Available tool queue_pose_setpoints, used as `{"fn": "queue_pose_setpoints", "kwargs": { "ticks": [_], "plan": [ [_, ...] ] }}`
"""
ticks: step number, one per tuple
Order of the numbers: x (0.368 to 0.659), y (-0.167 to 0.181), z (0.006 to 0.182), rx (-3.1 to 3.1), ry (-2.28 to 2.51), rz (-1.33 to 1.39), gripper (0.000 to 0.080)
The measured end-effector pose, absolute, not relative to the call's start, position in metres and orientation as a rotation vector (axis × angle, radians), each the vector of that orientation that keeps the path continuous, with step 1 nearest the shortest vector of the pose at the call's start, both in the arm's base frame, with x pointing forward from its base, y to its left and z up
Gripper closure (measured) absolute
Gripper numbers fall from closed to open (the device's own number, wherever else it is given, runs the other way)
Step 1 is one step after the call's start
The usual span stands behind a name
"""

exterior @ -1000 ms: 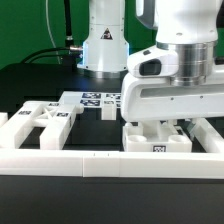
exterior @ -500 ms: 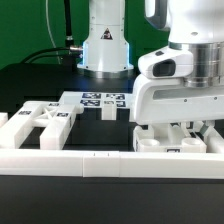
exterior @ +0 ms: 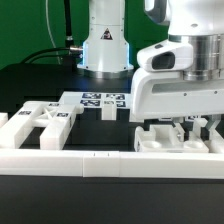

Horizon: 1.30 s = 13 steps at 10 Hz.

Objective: Assemble chair

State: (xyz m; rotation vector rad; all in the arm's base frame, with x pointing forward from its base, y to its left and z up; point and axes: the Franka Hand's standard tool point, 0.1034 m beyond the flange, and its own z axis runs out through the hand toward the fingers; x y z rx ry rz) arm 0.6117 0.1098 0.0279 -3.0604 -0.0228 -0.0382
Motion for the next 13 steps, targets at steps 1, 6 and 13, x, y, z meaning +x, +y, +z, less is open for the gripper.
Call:
{"fn": "queue_pose_setpoints", "kwargs": {
  "ticks": [1, 6, 13],
  "plan": [
    [0.614, 0.109, 0.038, -3.06, -0.026, -0.037, 0.0444],
    [0.593, 0.073, 0.078, -3.055, -0.17, -0.061, 0.0159],
    [0.554, 0.055, 0.064, -3.065, -0.016, -0.061, 0.015]
  ]
}}
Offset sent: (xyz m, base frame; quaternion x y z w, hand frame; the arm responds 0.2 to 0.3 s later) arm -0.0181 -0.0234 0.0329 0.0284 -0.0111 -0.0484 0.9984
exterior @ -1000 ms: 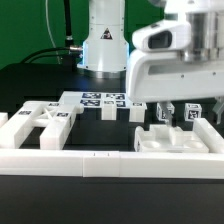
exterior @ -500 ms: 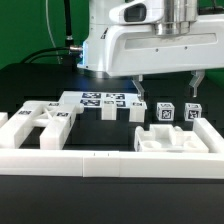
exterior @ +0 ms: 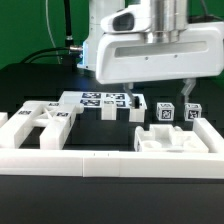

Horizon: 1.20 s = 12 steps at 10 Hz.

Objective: Assemble chair

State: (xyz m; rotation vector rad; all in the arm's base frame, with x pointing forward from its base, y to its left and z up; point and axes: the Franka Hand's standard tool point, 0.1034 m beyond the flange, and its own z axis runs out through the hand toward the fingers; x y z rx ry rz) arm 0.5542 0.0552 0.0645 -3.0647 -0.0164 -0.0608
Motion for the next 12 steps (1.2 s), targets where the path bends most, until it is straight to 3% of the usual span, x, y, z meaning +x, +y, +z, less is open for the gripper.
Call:
{"fn": "queue_pose_setpoints", "kwargs": {
  "ticks": [3, 5, 10, 12],
  "plan": [
    [0.511, 0.041, 0.054, -3.068, 0.056, 0.001, 0.015],
    [0.514, 0.042, 0.056, -3.066, 0.051, 0.014, 0.015],
    [0.484, 0.03, 0.051, -2.98, 0.197, 0.621, 0.015],
    [0.487, 0.033, 0.05, -2.924, 0.178, 0.815, 0.015]
  ]
}}
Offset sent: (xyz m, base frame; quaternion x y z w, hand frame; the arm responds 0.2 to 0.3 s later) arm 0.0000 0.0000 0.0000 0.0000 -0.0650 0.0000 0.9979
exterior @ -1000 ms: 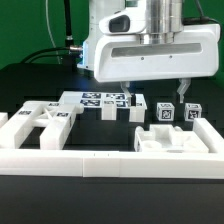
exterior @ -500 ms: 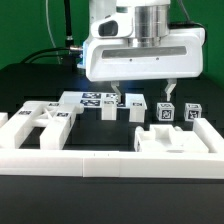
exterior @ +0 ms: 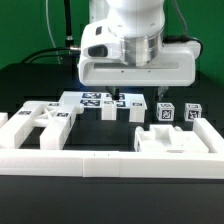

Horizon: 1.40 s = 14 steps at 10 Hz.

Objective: Assemble chair

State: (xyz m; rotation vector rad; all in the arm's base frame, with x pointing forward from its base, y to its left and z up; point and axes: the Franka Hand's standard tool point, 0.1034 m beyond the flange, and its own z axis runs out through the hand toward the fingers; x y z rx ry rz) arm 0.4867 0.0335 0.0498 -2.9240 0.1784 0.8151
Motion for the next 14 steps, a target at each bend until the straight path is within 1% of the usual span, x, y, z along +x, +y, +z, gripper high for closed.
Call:
{"fn": "queue_pose_setpoints", "kwargs": {
  "ticks": [1, 2, 5, 6, 7, 8, 9, 10, 14],
  "plan": [
    [0.485, 0.034, 0.049, -2.902, 0.176, 0.884, 0.015],
    [0.48, 0.035, 0.048, -2.856, 0.165, 1.012, 0.015],
    [0.48, 0.038, 0.039, -2.729, 0.122, 1.292, 0.015],
    [0.48, 0.038, 0.035, -2.703, 0.117, 1.345, 0.015],
    [0.473, 0.039, 0.034, -2.645, 0.106, 1.453, 0.015],
    [0.471, 0.039, 0.029, -2.594, 0.097, 1.542, 0.015],
    [0.471, 0.039, 0.025, -2.576, 0.094, 1.572, 0.015],
    [0.472, 0.039, 0.024, -2.582, 0.094, 1.564, 0.015],
    [0.464, 0.039, 0.014, -2.564, 0.098, 1.596, 0.015]
  ]
}}
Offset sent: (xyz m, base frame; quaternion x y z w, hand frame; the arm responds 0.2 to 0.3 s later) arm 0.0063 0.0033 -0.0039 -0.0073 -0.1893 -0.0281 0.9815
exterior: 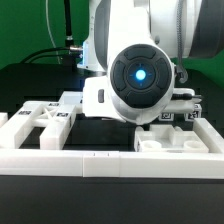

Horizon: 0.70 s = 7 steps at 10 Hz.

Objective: Assemble chair

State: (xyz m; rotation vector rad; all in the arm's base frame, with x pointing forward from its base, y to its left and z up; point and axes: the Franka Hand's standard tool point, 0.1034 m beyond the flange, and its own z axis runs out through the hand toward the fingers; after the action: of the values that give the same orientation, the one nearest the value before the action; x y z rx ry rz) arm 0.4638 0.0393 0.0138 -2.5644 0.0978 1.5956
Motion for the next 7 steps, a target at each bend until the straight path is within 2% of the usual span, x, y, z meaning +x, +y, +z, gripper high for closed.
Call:
{"fn": "queue_pose_setpoints", "kwargs": {
  "ticks": [2, 4, 7],
  "plan": [
    [0.4598, 0.0416, 0.0095, -2.566, 0.093, 1.599, 0.0165],
    [0.4597, 0.0407, 0.0095, -2.564, 0.09, 1.598, 0.0518],
    [0.4624, 0.0405, 0.0116, -2.564, 0.069, 1.583, 0.0515]
  ]
}}
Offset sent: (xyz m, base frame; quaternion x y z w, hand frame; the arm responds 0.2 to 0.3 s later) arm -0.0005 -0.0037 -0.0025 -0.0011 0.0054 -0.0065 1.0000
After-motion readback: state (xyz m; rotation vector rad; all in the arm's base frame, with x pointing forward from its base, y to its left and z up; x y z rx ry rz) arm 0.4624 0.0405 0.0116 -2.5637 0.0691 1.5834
